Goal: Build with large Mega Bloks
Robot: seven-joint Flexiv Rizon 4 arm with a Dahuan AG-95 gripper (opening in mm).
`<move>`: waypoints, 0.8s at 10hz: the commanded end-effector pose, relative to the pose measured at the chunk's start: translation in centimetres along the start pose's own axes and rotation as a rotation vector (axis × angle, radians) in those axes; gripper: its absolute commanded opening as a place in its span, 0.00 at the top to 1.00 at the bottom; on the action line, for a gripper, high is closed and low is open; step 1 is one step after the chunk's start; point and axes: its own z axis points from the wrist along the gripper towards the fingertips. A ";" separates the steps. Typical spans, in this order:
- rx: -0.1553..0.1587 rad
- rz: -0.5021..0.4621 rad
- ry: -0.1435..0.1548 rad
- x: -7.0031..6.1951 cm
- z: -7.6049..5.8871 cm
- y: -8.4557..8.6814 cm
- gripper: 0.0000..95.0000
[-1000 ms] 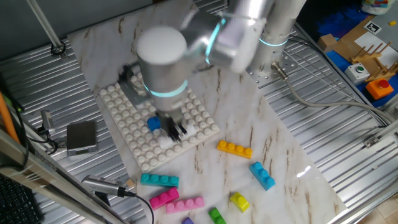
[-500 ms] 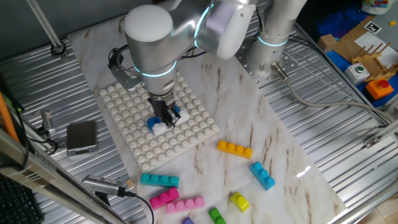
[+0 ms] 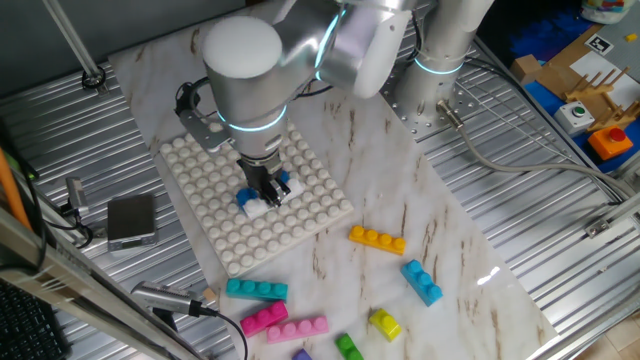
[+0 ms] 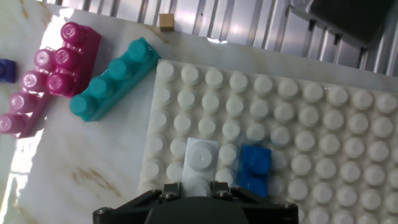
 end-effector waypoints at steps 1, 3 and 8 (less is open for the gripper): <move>-0.021 0.005 -0.004 0.1 -1.0 -2.8 1.00; -0.021 0.001 -0.013 0.8 -0.7 -4.5 1.00; -0.040 -0.050 -0.040 1.8 0.8 -6.1 1.00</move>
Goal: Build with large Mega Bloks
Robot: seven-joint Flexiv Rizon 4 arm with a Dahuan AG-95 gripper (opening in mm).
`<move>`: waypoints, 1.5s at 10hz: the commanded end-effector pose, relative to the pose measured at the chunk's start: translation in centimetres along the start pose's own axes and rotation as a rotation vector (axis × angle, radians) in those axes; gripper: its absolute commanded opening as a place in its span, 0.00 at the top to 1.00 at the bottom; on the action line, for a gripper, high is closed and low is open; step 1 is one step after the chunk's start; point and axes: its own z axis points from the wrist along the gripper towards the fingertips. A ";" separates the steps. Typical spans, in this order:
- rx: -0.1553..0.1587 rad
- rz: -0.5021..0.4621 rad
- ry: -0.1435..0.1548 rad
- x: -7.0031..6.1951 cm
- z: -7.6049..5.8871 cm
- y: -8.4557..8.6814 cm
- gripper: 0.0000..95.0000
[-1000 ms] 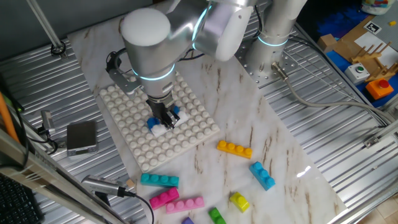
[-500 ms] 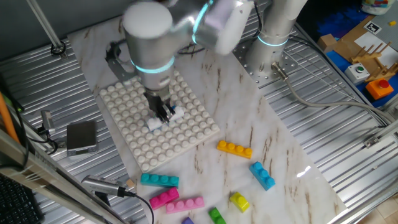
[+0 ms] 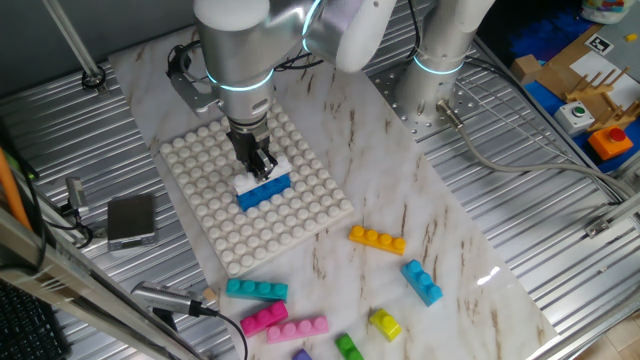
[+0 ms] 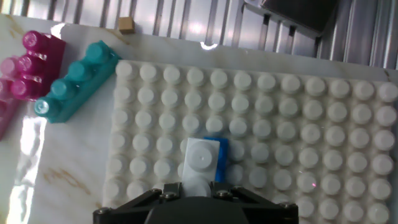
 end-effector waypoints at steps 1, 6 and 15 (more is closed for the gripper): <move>-0.010 -0.038 -0.012 0.6 0.6 0.0 1.00; -0.005 -0.037 -0.024 1.4 2.2 0.2 1.00; -0.005 -0.006 -0.032 1.1 3.3 -0.1 1.00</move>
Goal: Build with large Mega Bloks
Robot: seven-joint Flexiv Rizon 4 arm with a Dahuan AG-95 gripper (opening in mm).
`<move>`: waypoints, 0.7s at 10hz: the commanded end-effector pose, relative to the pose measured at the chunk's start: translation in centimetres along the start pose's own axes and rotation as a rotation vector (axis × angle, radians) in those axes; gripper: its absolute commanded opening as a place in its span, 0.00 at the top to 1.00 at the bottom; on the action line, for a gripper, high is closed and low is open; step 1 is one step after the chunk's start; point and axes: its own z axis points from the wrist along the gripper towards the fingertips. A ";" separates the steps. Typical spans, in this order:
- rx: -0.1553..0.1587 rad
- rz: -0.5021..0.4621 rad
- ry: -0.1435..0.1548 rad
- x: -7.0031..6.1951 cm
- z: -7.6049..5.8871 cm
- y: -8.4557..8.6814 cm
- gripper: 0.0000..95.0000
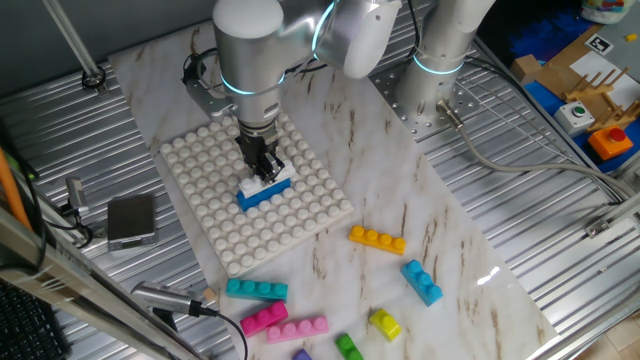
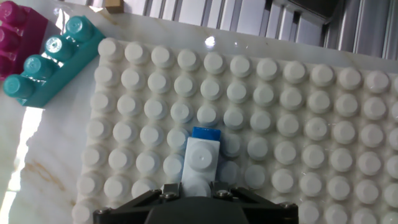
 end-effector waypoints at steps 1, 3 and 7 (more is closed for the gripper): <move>-0.003 0.000 0.002 -0.1 0.0 0.0 1.00; -0.002 0.000 0.002 -0.2 0.0 -0.1 1.00; -0.003 0.004 -0.001 -0.3 0.3 -0.1 1.00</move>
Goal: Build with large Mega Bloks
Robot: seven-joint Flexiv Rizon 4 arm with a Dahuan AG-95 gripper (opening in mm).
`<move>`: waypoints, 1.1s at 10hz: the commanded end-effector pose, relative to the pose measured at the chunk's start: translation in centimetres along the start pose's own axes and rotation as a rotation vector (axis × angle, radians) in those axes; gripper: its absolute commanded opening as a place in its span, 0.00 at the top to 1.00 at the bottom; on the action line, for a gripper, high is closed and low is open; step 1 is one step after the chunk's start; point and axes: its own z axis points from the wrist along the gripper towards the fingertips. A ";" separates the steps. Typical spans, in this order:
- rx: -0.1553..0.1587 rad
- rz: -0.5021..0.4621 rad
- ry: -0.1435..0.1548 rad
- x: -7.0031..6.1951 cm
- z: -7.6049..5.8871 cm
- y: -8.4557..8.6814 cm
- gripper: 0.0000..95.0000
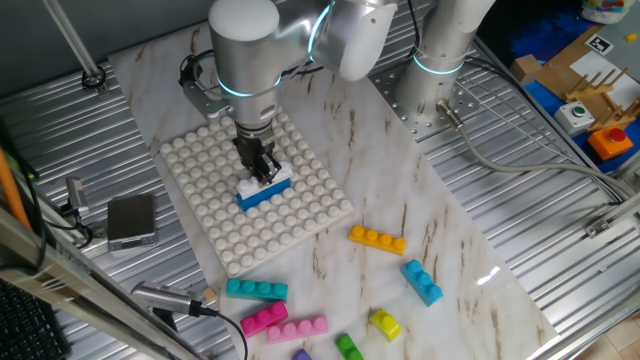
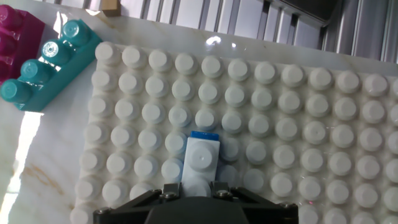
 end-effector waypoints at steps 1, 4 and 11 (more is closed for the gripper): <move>0.003 0.003 0.000 0.0 0.2 -0.1 1.00; 0.004 0.010 0.002 -0.2 0.3 -0.2 1.00; 0.004 0.015 -0.012 -0.4 1.2 -0.3 1.00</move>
